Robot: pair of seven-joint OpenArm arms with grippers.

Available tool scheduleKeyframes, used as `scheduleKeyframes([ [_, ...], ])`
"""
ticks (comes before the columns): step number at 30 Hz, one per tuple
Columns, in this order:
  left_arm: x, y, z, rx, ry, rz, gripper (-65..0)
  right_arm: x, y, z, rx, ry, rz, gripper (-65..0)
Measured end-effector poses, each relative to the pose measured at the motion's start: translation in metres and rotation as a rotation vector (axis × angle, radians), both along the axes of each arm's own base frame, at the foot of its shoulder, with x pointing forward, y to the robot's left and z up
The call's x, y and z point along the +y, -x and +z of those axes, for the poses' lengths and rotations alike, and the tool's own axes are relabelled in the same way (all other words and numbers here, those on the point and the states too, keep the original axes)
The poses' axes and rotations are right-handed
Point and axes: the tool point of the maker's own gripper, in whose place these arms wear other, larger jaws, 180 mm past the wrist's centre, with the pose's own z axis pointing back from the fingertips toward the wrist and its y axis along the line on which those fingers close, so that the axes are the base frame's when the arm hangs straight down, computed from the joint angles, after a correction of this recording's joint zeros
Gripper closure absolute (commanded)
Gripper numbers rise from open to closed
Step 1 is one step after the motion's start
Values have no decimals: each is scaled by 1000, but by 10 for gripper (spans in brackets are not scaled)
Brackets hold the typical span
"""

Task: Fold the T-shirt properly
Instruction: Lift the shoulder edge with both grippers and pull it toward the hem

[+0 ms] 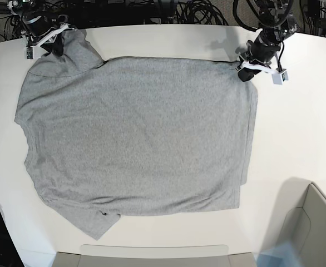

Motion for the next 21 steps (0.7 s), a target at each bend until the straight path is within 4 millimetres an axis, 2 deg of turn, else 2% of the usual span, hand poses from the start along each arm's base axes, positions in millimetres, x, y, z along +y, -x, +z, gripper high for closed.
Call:
scheduleKeyframes([
  [3,5,14,8,5,-20,-1,0,-15,1,11,-25,35,-33,0],
  [9,20,34,14,29,-65,24,0,-28,4,27,-53,84,-63,0],
  [11,27,39,17,32,-80,32,0,-38,8,29,-53,99,-102,0],
  [14,25,46,14,57,-74,27,0,-43,13,26,-29,121,-116,0],
  [17,25,45,16,54,-75,23,0,-44,3,27,-34,140,-115,0],
  [21,22,30,34,-6,-95,6,0,-46,-17,45,-90,196,-99,0],
])
